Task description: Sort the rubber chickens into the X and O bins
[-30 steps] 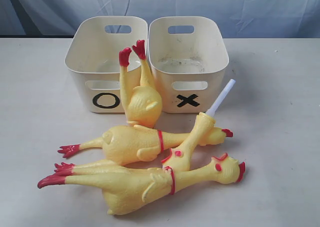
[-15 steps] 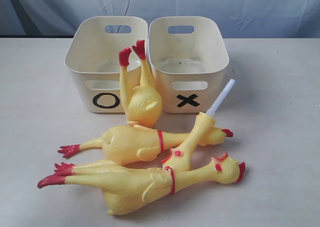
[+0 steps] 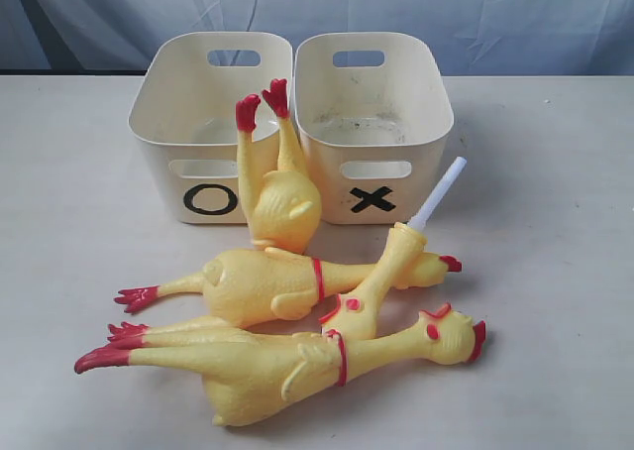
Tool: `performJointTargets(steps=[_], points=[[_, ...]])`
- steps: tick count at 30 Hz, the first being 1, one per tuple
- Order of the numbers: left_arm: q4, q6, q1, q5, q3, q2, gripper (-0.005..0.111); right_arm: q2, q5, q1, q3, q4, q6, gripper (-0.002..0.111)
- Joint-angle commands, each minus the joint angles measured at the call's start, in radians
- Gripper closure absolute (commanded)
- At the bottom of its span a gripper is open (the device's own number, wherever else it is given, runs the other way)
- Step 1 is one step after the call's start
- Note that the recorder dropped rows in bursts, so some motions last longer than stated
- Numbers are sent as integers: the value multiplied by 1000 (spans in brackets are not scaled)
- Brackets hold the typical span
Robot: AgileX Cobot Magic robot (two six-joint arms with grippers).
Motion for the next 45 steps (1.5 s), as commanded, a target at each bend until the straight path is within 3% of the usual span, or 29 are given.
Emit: performJointTargets(steps=[1,8,11,17,20,31,38,43,45], points=[[1,-4,-4,-13,-2,-5,107,158,209,8,-5,53,-8,102],[1,-4,-4,-13,-2,-5,107,374,330,8,-5,131,-49,102],[1,-4,-4,-13,-2,-5,107,462,375,8,-5,263,-296,102],[1,-4,-4,-13,-2,-5,107,600,553,8,-5,757,-828,102],[1,-4,-4,-13,-2,-5,107,656,553,45,-5,936,-1024,102],[1,-4,-4,-13,-2,-5,107,750,553,354,-5,933,-1084,102],[1,-4,-4,-13,-2,-5,107,822,222,565,-5,924,-1086,102],[1,-4,-4,-13,-2,-5,107,910,199,654,-5,905,-1086,102],[1,-4,-4,-13,-2,-5,107,971,260,705,-5,776,-1086,101]])
